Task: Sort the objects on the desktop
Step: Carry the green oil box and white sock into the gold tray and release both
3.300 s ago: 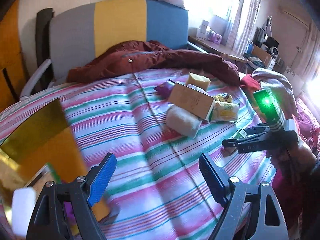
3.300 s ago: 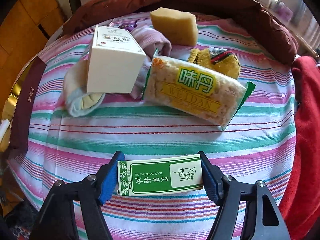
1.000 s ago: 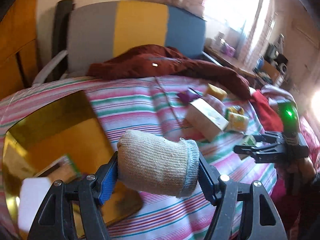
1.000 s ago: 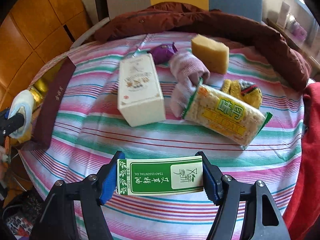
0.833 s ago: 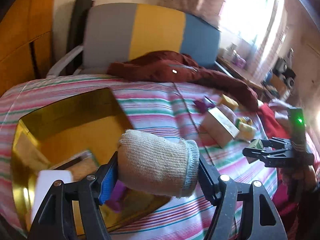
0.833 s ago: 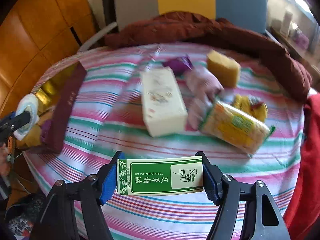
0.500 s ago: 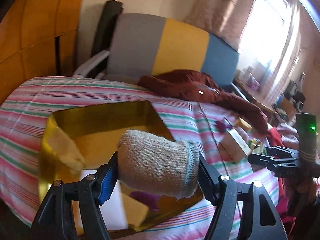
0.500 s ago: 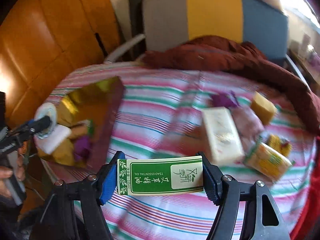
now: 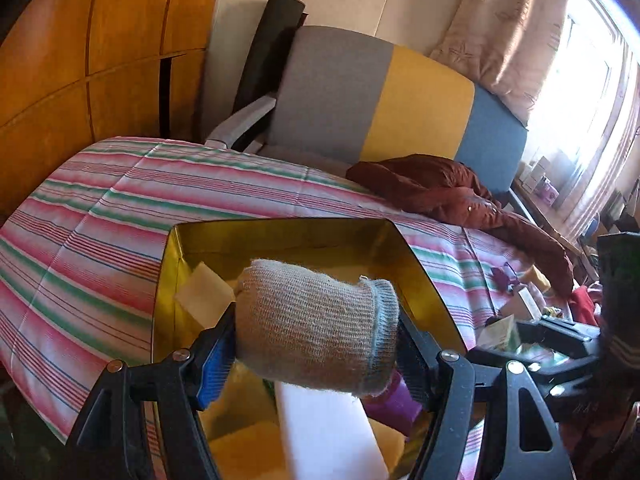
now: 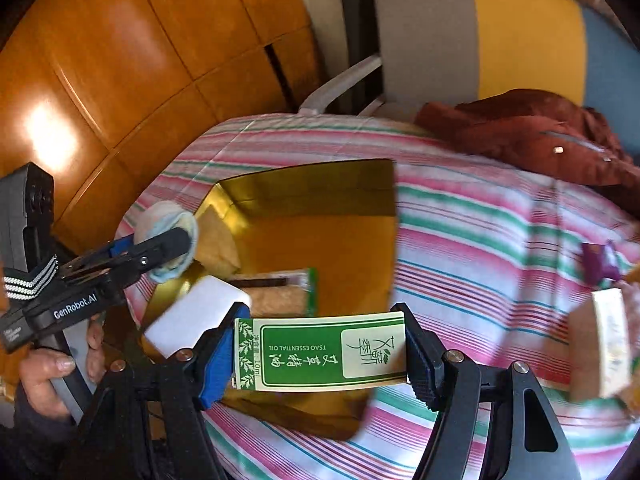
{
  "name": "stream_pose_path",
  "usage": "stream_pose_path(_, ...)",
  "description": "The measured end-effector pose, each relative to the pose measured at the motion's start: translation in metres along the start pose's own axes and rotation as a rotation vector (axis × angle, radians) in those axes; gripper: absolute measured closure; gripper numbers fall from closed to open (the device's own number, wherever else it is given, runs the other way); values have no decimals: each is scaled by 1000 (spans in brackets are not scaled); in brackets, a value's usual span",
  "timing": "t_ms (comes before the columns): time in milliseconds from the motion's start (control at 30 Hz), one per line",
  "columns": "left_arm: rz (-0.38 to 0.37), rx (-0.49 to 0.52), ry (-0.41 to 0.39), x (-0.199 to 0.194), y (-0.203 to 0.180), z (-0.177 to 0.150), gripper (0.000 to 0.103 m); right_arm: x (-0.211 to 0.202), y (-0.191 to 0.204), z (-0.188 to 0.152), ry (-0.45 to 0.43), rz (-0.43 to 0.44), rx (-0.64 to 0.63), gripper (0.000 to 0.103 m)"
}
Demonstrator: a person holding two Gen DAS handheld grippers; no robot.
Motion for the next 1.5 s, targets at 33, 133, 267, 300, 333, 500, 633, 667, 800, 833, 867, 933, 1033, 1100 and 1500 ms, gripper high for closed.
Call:
stream_pose_path(33, -1, -4, -3, 2, 2, 3, 31, 7, 4, 3, 6, 4, 0, 31)
stream_pose_path(133, 7, -2, -12, 7, 6, 10, 31, 23, 13, 9, 22, 9, 0, 31)
stream_pose_path(267, 26, -3, -20, 11, 7, 15, 30, 40, 20, 13, 31, 13, 1, 30)
stream_pose_path(300, 30, -5, -23, 11, 7, 16, 29, 45, 21, 13, 37, 12, 0, 29)
stream_pose_path(333, 34, -5, -27, 11, 8, 16, 28, 48, 23, 13, 39, 7, -1, 29)
stream_pose_path(500, 40, 19, -58, 1, 4, 16, 22, 55, 24, 10, 36, -7, 3, 22)
stream_pose_path(633, 63, 32, -76, -9, 0, 13, 22, 51, 24, 8, 18, -5, 15, 17)
stream_pose_path(667, 63, 35, -81, -12, -1, 12, 22, 49, 24, 7, 15, -6, 15, 16)
stream_pose_path(800, 73, 45, -108, -26, -7, 7, 21, 40, 28, 3, -6, -29, 7, 13)
stream_pose_path(833, 74, 46, -111, -30, -8, 6, 21, 38, 30, 1, -10, -35, 5, 12)
stream_pose_path(867, 74, 46, -114, -32, -9, 4, 21, 36, 31, -1, -14, -41, 4, 11)
stream_pose_path(933, 69, 56, -117, -40, -11, -1, 21, 30, 33, -5, -26, -55, 2, 10)
stream_pose_path(1033, 73, 71, -121, -48, -16, -7, 21, 22, 35, -10, -43, -76, -2, 9)
stream_pose_path(1100, 76, 73, -120, -52, -18, -11, 21, 18, 36, -13, -52, -85, -5, 8)
stream_pose_path(1500, 87, 97, -98, -66, -26, -36, 21, -14, 28, -38, -108, -148, 36, 1)
Point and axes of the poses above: each gripper's, at about its wrist camera, not at the fingertips, and x roughly the way its jaws point, y to its left, z to its top, the point moved 2 cm from there along x, roughly the way its jaws point, and after that the axes turned 5 degrees about -x, right-handed, at the moved point
